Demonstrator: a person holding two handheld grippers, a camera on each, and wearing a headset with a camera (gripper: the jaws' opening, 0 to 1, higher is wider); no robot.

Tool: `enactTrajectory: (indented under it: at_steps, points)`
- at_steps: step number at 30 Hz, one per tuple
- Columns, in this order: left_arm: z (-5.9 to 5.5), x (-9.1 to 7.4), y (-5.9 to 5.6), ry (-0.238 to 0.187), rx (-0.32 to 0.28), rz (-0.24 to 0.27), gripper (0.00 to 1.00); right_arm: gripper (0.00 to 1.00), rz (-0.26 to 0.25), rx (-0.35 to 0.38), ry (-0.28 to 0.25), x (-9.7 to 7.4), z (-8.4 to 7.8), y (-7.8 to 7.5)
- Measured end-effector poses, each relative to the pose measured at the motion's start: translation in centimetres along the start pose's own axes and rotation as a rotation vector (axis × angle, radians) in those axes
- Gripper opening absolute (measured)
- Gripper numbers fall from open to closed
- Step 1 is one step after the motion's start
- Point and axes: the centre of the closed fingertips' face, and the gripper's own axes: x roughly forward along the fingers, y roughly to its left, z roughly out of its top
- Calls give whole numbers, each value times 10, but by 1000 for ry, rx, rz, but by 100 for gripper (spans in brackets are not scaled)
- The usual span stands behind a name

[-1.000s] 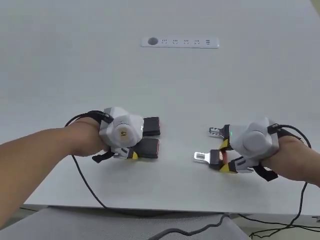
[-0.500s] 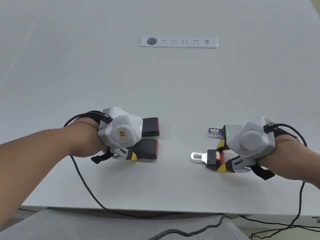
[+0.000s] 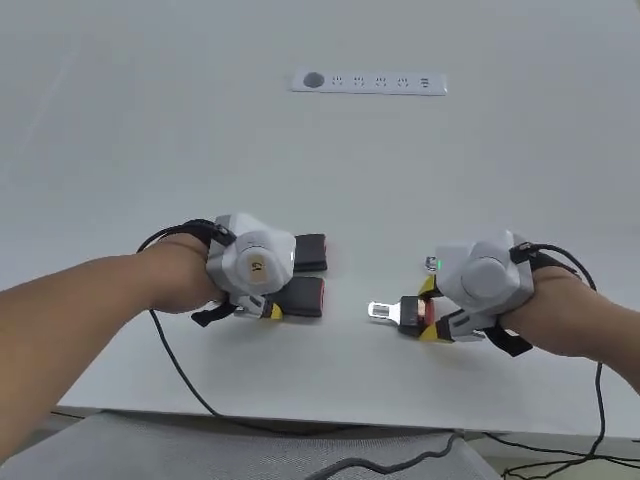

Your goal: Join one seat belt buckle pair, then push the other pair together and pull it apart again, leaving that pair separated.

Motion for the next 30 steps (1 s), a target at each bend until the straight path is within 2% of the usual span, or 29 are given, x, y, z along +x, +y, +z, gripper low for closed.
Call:
enactTrajectory:
  at_steps: [5, 15, 26, 30]
  points:
    - [1, -1, -2, -7, -12, 6, 32, 31, -7, 8, -17, 8, 9, -6]
    - [1, -1, -3, 8, -14, 12, 32, 31, -15, -11, -26, 19, 33, -7]
    - [2, -3, -5, 15, -24, 20, 32, 31, -13, 8, -39, 28, 50, -12]
    - [1, -3, -5, 20, -26, 16, 32, 31, -12, -6, -32, 30, 53, -12]
